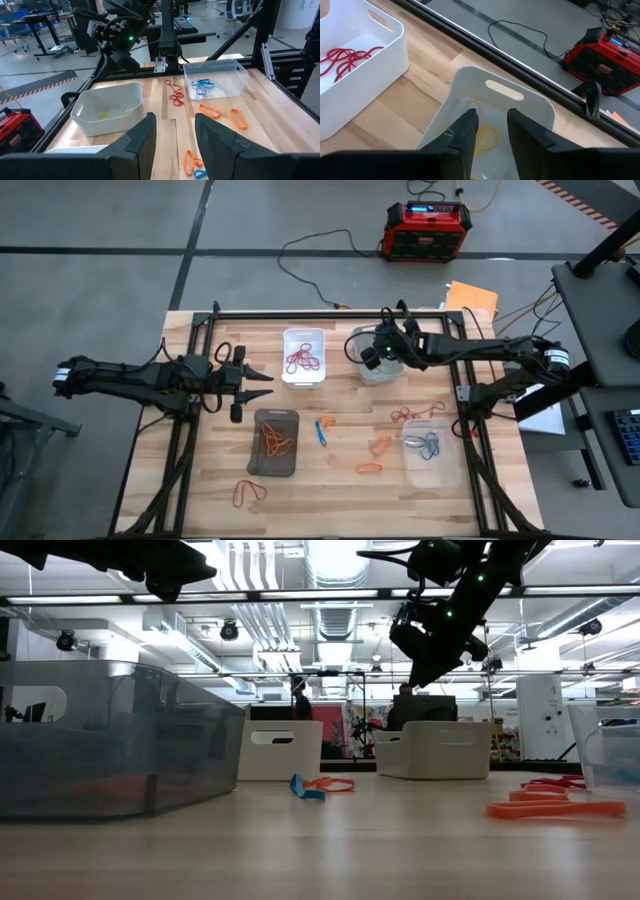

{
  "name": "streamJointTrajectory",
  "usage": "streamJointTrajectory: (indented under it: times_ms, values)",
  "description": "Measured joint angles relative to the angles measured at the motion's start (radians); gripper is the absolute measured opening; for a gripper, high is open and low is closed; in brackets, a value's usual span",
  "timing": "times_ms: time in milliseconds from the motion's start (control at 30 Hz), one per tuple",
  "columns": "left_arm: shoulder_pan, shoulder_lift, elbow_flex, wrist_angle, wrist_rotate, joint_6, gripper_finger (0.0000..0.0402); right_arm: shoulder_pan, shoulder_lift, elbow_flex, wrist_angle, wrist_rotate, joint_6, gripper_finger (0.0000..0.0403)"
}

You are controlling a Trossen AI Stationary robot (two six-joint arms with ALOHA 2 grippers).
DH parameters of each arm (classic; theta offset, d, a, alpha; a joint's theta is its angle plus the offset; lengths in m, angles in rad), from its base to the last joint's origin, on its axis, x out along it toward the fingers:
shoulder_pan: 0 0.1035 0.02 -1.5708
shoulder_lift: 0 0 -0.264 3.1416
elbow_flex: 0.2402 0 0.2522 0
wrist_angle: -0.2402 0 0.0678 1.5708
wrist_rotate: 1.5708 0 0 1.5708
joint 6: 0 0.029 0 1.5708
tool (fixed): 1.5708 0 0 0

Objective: Sort rubber bands into baskets
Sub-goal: Put the orange rubber band into the black bin

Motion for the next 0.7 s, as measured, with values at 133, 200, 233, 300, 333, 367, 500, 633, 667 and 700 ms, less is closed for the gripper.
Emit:
streamJointTrajectory:
  times_ms: [133,200,233,300,333,367,500,633,667,700]
  values:
    - [0.000,0.000,0.000,0.000,0.000,-0.014,0.0121,0.000,-0.003,0.000,0.000,-0.032,0.002,0.0122]
    - [0.000,0.000,0.000,0.000,0.000,-0.030,0.0121,0.001,-0.008,0.000,0.000,-0.066,0.002,0.0128]
    - [0.000,0.000,0.000,0.000,0.000,-0.040,0.0121,0.006,-0.012,0.000,0.000,-0.085,0.002,0.0130]
    - [0.000,0.000,0.000,0.000,0.000,-0.066,0.0121,0.020,-0.020,0.001,0.003,-0.122,0.003,0.0132]
    - [0.000,0.000,0.000,0.000,0.000,-0.083,0.0121,0.033,-0.025,0.001,0.003,-0.135,0.001,0.0132]
    - [0.000,0.000,0.000,0.000,0.000,-0.100,0.0121,0.048,-0.029,0.001,0.004,-0.145,-0.003,0.0131]
    - [0.000,0.005,0.000,0.004,0.000,-0.158,0.0121,0.128,-0.046,0.001,0.004,-0.157,-0.026,0.0123]
    - [0.000,0.039,0.000,0.042,0.000,-0.208,0.0121,0.226,-0.050,0.001,0.003,-0.157,-0.028,0.0114]
    - [0.000,0.050,0.000,0.051,0.000,-0.218,0.0121,0.250,-0.051,0.001,0.003,-0.158,-0.028,0.0112]
    - [0.000,0.064,0.000,0.065,0.000,-0.228,0.0121,0.275,-0.052,0.002,0.003,-0.158,-0.028,0.0109]
